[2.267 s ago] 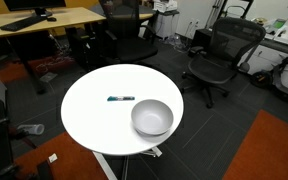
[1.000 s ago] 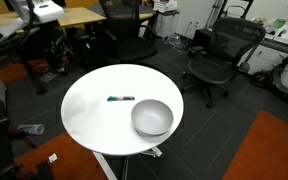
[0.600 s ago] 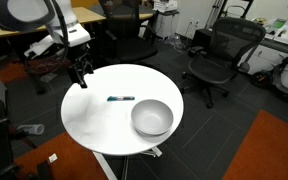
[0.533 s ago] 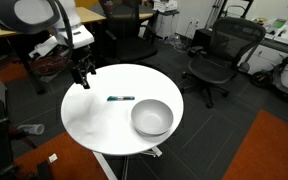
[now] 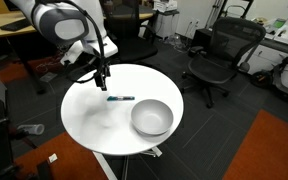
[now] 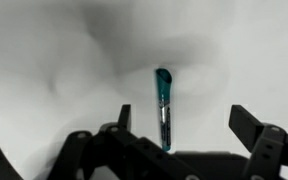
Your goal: Move the green marker to the right
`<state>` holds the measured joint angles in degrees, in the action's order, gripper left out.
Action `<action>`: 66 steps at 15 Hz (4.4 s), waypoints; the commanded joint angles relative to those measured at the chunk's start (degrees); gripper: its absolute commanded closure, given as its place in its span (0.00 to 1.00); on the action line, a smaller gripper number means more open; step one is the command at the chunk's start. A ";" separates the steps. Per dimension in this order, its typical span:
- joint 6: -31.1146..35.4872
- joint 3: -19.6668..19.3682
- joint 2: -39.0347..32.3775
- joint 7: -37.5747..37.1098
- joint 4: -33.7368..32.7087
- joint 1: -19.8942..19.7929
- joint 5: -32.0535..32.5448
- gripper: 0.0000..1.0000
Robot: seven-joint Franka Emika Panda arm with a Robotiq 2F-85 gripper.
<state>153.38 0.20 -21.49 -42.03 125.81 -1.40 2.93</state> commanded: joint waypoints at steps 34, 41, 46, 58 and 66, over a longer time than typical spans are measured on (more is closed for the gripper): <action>-7.18 -5.76 -19.59 14.83 -20.78 2.08 -7.49 0.95; -11.90 -3.83 -13.43 18.17 -15.58 1.45 -9.09 0.95; -12.09 -5.20 -8.73 17.01 -8.65 1.92 -8.64 0.95; -6.96 -12.30 -3.09 10.63 4.89 1.99 -7.47 0.95; -4.24 -15.47 -4.83 6.60 4.02 1.30 -7.64 0.95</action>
<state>147.42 -14.47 -26.90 -33.50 128.92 -0.16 -4.49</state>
